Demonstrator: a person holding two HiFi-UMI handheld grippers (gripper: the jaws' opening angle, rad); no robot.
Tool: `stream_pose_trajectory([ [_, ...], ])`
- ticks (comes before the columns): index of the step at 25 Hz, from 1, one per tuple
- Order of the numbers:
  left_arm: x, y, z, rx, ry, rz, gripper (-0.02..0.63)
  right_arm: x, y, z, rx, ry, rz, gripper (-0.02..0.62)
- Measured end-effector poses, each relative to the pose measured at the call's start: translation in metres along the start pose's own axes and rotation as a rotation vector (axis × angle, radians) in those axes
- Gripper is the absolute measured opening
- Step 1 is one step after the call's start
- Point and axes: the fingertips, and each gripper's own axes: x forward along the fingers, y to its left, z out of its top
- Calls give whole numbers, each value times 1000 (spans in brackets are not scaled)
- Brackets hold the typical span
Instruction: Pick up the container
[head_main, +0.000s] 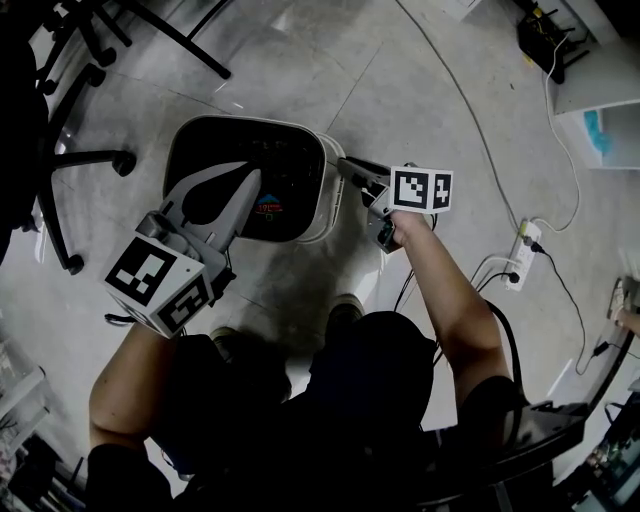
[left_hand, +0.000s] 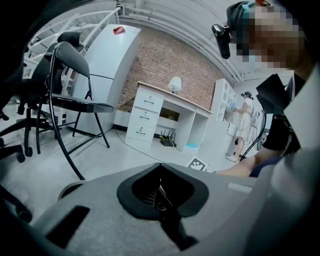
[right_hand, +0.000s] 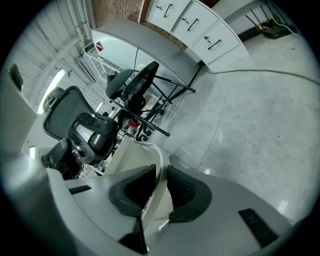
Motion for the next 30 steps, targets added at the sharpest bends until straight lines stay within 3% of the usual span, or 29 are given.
stream_pose_trajectory([
  [4,2,-6,-1,-33,-5,-21,9,-14,15,9,-21,3,17,63],
  [9,5,-12,-3,-48,-4,-41,9,-31,38,25,-26,-38,99,64],
  [15,8,-19,-6,-30,6,-59,9,-44,73,43,-22,-99,260,64],
  [26,9,-27,-4,-30,-3,-72,9,-55,104,63,1,-172,350,58],
  [27,9,-26,-4,-37,1,-68,9,-55,108,65,-3,-178,357,28],
  [30,6,-23,-5,-49,2,-66,9,-52,124,71,-12,-198,394,18],
])
